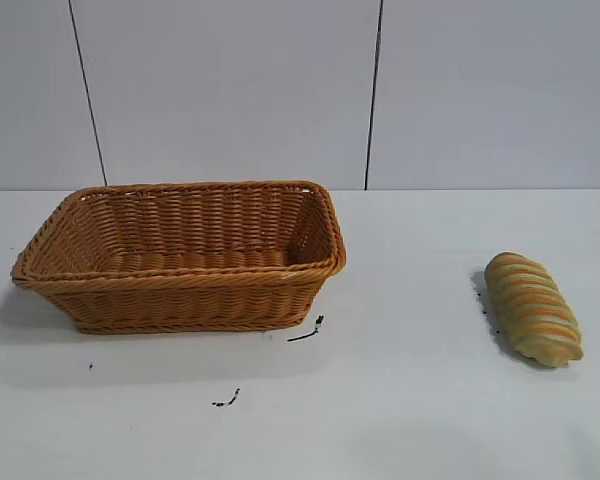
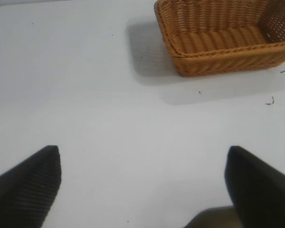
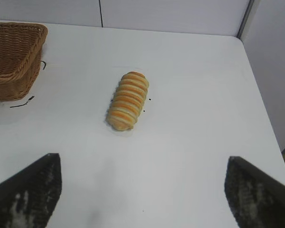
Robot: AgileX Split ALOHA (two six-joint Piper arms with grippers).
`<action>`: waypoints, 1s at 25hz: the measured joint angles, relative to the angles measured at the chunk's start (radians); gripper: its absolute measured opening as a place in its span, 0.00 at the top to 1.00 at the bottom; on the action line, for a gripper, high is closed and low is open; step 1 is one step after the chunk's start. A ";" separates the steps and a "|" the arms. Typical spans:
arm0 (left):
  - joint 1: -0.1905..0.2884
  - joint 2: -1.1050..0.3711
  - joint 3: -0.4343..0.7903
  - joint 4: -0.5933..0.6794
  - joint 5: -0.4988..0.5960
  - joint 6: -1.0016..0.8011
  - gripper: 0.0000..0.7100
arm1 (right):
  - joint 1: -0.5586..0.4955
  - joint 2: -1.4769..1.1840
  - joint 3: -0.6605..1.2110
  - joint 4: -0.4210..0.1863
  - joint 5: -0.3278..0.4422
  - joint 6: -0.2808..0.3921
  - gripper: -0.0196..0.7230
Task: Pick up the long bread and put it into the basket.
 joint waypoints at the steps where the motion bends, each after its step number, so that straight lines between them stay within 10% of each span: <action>1: 0.000 0.000 0.000 0.000 0.000 0.000 0.02 | 0.000 0.000 0.000 0.000 0.000 0.000 0.11; 13: 0.000 0.000 0.000 0.000 0.000 0.000 0.02 | 0.000 0.037 -0.005 0.000 0.002 0.000 0.06; 25: 0.000 0.000 0.000 0.000 0.000 0.000 0.02 | 0.000 0.703 -0.271 0.000 -0.008 0.000 0.04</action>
